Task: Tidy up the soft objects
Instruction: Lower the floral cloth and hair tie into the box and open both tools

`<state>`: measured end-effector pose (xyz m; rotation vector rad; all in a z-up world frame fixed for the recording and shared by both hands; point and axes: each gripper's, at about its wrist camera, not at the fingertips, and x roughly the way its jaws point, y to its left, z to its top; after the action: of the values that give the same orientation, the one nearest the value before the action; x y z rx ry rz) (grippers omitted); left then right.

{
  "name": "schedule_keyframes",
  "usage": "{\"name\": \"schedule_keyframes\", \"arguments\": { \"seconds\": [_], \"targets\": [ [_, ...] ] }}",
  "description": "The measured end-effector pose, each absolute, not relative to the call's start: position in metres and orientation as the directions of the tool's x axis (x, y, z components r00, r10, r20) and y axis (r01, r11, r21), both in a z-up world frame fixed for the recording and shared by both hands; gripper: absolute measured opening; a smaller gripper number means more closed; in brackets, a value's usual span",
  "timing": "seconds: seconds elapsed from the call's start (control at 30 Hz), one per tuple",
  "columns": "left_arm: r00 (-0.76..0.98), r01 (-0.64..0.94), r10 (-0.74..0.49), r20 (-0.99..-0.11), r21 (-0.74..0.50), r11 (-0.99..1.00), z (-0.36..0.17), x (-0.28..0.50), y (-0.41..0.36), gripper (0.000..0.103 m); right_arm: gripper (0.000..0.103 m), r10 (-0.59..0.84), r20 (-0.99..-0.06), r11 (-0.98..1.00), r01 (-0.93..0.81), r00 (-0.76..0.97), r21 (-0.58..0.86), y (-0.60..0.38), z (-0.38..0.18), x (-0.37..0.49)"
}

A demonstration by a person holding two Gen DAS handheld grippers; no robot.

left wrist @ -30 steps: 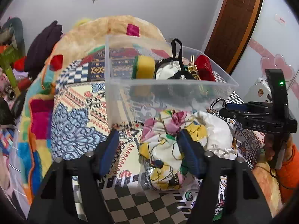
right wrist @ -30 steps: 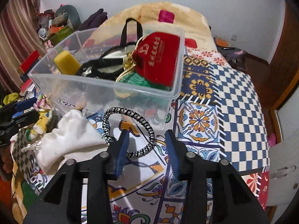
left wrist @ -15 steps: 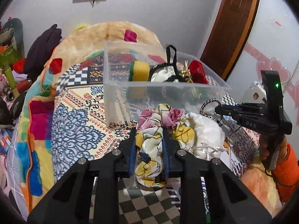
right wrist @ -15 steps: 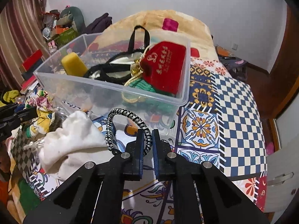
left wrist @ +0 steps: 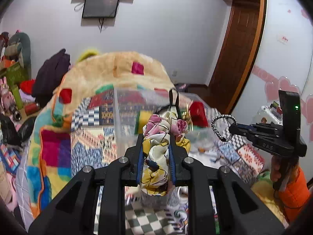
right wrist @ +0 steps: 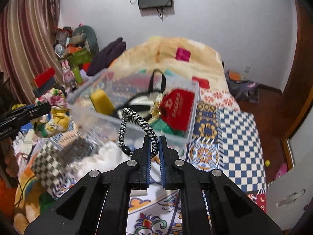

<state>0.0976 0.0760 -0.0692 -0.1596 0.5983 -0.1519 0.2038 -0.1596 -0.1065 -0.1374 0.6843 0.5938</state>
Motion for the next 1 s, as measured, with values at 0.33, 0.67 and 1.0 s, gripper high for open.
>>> {"name": "schedule_keyframes", "arguments": {
  "seconds": [0.33, 0.67, 1.0],
  "targets": [
    [0.869, 0.085, -0.154, -0.471, -0.164, 0.983, -0.039, 0.128, 0.067, 0.021, 0.007, 0.512, -0.538, 0.828, -0.553, 0.67, 0.099, -0.153, -0.071, 0.213],
    [0.844, 0.108, -0.158, -0.513, -0.126, 0.986, -0.053, 0.175, 0.046, 0.021, 0.007, 0.494, -0.575, 0.843, -0.521, 0.652, 0.134, -0.133, -0.089, 0.247],
    [0.761, 0.122, -0.128, -0.636, -0.054, 0.991, -0.096, 0.215, 0.023, 0.021, 0.007, 0.448, -0.662, 0.847, -0.522, 0.601, 0.1, -0.119, -0.12, 0.266]
  ]
}}
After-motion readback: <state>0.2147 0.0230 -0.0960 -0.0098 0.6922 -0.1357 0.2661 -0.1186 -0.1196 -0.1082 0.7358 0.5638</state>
